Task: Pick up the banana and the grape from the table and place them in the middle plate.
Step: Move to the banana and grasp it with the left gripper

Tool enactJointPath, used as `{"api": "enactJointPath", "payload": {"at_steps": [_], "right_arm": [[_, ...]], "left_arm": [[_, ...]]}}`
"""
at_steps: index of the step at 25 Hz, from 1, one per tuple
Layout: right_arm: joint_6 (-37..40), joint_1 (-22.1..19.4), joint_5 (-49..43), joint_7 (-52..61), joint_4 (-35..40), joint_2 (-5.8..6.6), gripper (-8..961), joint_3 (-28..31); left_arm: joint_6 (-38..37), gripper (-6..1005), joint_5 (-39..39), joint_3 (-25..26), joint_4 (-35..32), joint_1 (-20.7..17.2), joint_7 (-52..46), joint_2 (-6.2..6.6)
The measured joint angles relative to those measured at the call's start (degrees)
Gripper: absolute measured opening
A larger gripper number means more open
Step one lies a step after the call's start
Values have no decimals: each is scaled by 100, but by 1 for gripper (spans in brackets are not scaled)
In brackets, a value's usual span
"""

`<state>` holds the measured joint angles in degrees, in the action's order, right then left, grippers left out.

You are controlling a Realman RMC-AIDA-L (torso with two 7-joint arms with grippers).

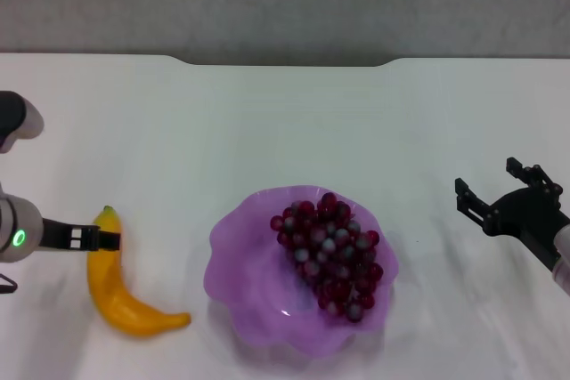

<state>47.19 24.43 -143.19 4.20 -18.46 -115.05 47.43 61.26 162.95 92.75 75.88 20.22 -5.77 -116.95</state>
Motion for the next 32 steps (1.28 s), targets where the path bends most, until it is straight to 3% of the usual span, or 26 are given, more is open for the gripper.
{"api": "enactJointPath", "payload": {"at_steps": [8,18,32], "right_arm": [[0,0,28,2,0,0,858,3],[0,1,5,2,-78,0,858,3],[1,0,7,2,-72,0,858,3]], "left_arm": [[-190,890,-125,-364,-259,151,-339,-26],[-892,893,65,-294,-1398,521,-511,2],[-929,877,110,-354,-1531,581,-562,-21]]}}
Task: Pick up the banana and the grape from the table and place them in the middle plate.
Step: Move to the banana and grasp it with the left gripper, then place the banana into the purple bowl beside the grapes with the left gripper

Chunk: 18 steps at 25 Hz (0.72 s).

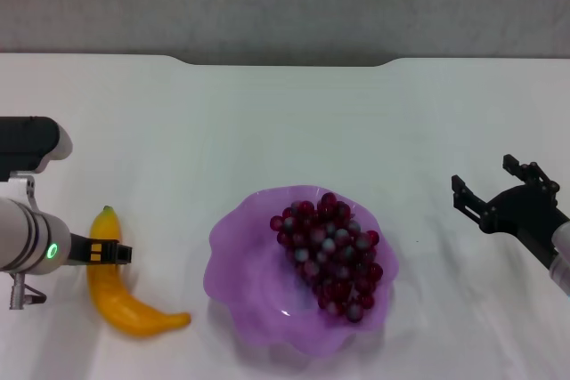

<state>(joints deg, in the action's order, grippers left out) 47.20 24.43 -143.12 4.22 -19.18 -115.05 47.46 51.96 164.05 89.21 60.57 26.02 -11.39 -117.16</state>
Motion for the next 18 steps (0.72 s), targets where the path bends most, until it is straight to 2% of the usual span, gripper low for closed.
{"api": "enactJointPath", "payload": {"at_steps": [11,18], "right_arm": [[0,0,18,0,11,0,858,0],[0,-12,21,0,19,0,858,0]], "left_arm": [[2,513,22,0,-2,7,-48,10],[60,513,5,196,251,-44,40,35]]}}
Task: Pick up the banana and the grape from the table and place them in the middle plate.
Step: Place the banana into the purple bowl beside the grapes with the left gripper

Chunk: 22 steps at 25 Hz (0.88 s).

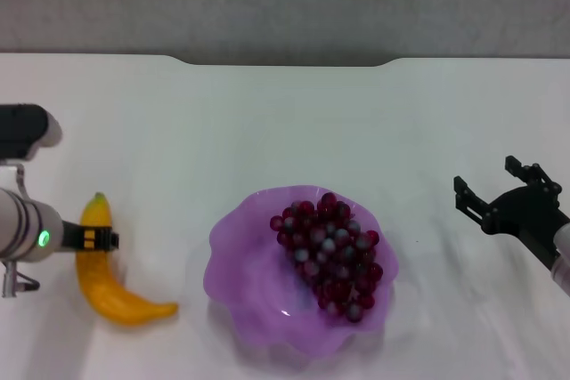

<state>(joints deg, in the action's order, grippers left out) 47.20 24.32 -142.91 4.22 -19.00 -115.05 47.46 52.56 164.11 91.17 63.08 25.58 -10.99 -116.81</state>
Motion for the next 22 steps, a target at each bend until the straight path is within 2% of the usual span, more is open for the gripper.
{"api": "enactJointPath", "payload": {"at_steps": [4,7,11,16,19,22], "right_arm": [[0,-2,-16,0,15,0,858,0],[0,2,-26,0,17,0,858,0],[0,-1,-22,0,19,0,858,0],[-22,-3,-30,0,19,0,858,0],[-44,-1,-21,0,19,0,858,0],[-46,2,-17,0,19,0,858,0]], "left_arm": [[668,519,-498,725,629,-110,928,9],[1406,524,-1403,1351,1021,-132,2054,10],[1948,531,-2399,1562,1275,-193,2779,3],[1951,539,-3518,1375,1186,-220,3216,-30],[1489,544,-4217,906,839,-237,3427,-39],[824,549,-4463,466,506,-157,3497,-40]]}}
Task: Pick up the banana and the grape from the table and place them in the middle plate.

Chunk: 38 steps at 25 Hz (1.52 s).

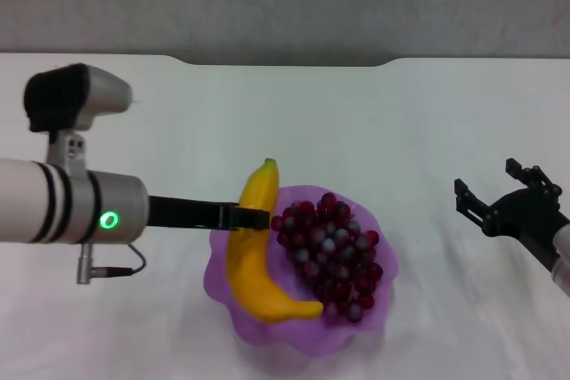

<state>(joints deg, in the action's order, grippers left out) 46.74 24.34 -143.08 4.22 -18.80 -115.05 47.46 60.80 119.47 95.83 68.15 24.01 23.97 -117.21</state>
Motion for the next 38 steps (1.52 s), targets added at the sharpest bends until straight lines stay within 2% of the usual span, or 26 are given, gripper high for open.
{"api": "enactJointPath", "payload": {"at_steps": [4,9,16,23,26,27,30,32,35,38], "right_arm": [[-6,7,-10,0,-1,0,858,0],[-8,-10,2,0,-3,0,858,0],[-8,0,7,0,6,0,858,0],[-8,6,-8,0,9,0,858,0],[-7,8,-4,0,7,0,858,0],[-8,8,-6,0,4,0,858,0],[-8,13,-15,-3,-29,0,858,0],[-8,46,-17,-7,-30,0,858,0],[7,80,-19,-9,-46,4,858,0],[4,81,-19,-9,-59,8,858,1]], "left_arm": [[-651,556,-21,-228,-248,-32,53,-6],[-1496,564,-215,-537,-450,-300,90,-10],[-1674,575,-618,-804,-435,-397,286,-2],[-1877,587,-779,-814,-343,-561,551,-9],[-2275,820,-781,-802,-133,-820,794,-8],[-2487,834,-782,-778,-14,-955,921,-5],[-3358,876,-785,-760,356,-1478,1374,0],[-4236,890,-789,-876,362,-1709,1744,-8],[-6399,890,-813,-1533,-206,-1846,2059,-7],[-8339,890,-754,-2487,-1140,-1632,1907,13]]}}
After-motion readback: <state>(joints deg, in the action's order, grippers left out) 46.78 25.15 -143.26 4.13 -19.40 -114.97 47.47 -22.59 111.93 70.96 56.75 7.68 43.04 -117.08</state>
